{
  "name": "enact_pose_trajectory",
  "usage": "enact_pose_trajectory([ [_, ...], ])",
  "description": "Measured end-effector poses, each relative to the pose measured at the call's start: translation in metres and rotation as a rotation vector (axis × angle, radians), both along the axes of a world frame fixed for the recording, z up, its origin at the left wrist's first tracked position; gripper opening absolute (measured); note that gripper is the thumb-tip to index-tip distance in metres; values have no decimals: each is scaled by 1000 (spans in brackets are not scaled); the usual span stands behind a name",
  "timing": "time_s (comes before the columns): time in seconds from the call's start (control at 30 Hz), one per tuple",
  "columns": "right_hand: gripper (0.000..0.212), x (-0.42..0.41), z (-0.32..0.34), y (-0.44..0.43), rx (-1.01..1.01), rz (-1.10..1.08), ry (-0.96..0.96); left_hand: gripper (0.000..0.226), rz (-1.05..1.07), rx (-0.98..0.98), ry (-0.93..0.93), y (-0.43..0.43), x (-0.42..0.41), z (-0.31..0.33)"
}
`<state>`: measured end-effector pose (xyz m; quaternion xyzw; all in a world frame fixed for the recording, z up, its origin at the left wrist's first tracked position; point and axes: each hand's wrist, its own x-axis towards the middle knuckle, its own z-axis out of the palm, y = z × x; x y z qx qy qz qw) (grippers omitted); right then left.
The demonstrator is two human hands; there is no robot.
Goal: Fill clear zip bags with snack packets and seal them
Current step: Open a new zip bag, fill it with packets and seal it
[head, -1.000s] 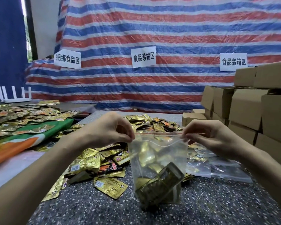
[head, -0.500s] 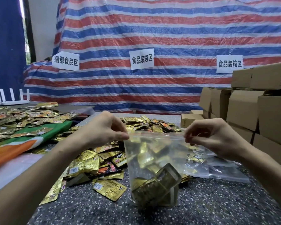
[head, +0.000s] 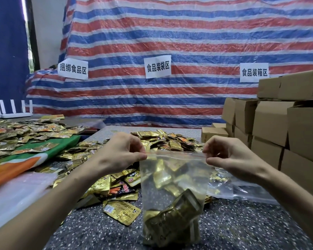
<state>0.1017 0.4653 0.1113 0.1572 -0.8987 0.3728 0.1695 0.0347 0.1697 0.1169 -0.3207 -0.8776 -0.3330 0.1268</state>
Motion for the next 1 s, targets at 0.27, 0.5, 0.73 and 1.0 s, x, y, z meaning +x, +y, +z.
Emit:
enact_pose_trajectory([
  [0.27,52,-7,16,-71,506,8,224,16,-17,62,97,11,6,-8],
  [0.5,8,-22,17,-96,443,61,162,11,-72,53,130,10,11,-9],
  [0.73,10,-22,10,-103,444,24,140,8,-119,-26,113,5,11,-13],
  [1.0,10,-21,10,-104,405,67,110,11,-174,26,268,5,11,-18],
])
